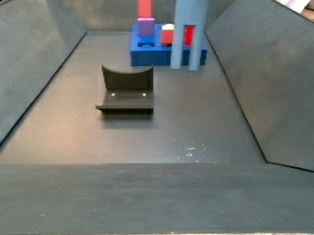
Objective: Pick up the square-circle object. Move up. Place the square-circle object on the fixture. Regrasp the square-circle object. Rotate the square-circle object. Move to above the board. Insert the square-circle object.
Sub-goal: Rotate the square-circle object.
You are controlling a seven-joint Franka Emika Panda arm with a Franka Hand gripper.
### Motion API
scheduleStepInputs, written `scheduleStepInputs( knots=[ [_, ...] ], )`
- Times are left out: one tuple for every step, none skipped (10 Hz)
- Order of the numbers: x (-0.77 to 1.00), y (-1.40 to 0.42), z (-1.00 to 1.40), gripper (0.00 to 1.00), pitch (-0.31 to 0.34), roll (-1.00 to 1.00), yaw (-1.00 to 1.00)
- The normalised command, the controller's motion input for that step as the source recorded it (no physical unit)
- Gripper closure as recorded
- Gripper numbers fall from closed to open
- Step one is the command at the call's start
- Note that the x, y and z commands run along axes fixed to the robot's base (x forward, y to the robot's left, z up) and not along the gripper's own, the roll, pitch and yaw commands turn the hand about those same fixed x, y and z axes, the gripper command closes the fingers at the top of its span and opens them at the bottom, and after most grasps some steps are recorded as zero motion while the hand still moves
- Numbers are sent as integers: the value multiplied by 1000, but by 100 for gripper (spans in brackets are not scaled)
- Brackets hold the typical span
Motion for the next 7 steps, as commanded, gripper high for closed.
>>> scheduleStepInputs(
  knots=[
    [-39,12,60,100,263,-1000,-496],
    [-39,11,66,100,275,-1000,-475],
    [-28,15,66,100,298,-1000,-440],
    [-23,11,65,100,303,-941,-397],
    [5,10,70,100,244,-631,-234],
    [22,9,45,100,192,-435,-142],
    [33,12,18,100,139,-283,-72]
  ],
)
